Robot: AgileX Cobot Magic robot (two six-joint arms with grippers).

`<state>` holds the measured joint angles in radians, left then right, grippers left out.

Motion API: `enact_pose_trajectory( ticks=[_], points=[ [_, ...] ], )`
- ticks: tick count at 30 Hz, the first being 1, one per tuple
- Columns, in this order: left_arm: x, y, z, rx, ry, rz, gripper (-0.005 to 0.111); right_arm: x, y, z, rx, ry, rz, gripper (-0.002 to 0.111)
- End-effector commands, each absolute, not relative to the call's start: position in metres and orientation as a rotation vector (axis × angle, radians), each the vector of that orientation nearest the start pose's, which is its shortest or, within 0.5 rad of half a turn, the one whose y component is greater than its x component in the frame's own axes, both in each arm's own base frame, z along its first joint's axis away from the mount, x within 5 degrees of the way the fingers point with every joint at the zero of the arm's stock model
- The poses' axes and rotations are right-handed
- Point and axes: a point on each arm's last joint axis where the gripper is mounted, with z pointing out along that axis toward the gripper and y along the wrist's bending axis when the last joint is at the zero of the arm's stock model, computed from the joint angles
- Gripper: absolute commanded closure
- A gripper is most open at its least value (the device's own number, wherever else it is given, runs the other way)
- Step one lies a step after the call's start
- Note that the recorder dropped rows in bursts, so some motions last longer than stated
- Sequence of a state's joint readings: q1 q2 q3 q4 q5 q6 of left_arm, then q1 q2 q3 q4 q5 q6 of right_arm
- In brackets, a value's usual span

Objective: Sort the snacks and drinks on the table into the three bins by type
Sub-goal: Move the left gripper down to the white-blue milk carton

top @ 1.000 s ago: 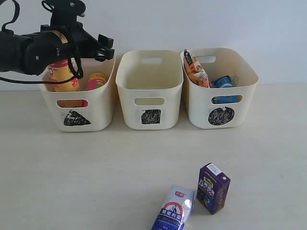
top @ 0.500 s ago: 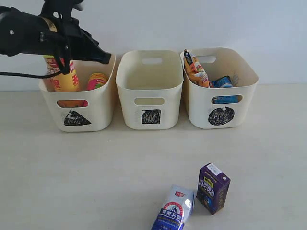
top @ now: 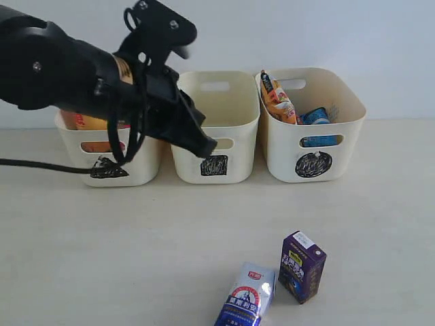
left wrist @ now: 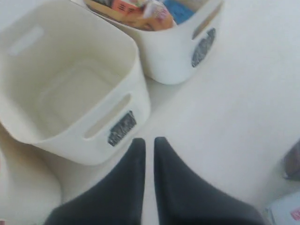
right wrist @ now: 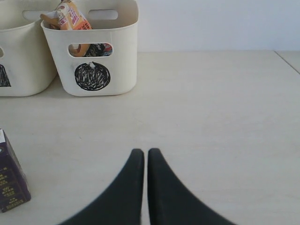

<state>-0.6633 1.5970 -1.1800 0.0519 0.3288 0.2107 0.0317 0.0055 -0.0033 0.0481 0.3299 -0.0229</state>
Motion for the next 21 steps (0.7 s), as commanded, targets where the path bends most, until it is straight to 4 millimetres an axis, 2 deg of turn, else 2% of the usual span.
enact_pose_trajectory(
  ticks=[1,8,15,18,21],
  points=[
    [0.263,-0.237,0.281,1.089,2.095,-0.243,0.103,0.054,0.003,0.184,-0.019,1.806,0.05,0.108],
    [0.231,-0.256,0.272,1.218,2.198,-0.31,0.103,0.054,0.003,0.184,-0.019,1.806,0.05,0.108],
    [0.212,-0.268,0.267,1.238,2.273,-0.396,0.102,0.054,0.003,0.184,-0.019,1.806,0.05,0.108],
    [0.209,-0.276,0.257,1.262,2.304,-0.395,0.087,0.054,0.003,0.184,-0.019,1.806,0.05,0.108],
    [0.207,-0.283,0.242,1.301,2.34,-0.381,0.057,0.054,0.003,0.184,-0.019,1.806,0.05,0.108]
  ],
)
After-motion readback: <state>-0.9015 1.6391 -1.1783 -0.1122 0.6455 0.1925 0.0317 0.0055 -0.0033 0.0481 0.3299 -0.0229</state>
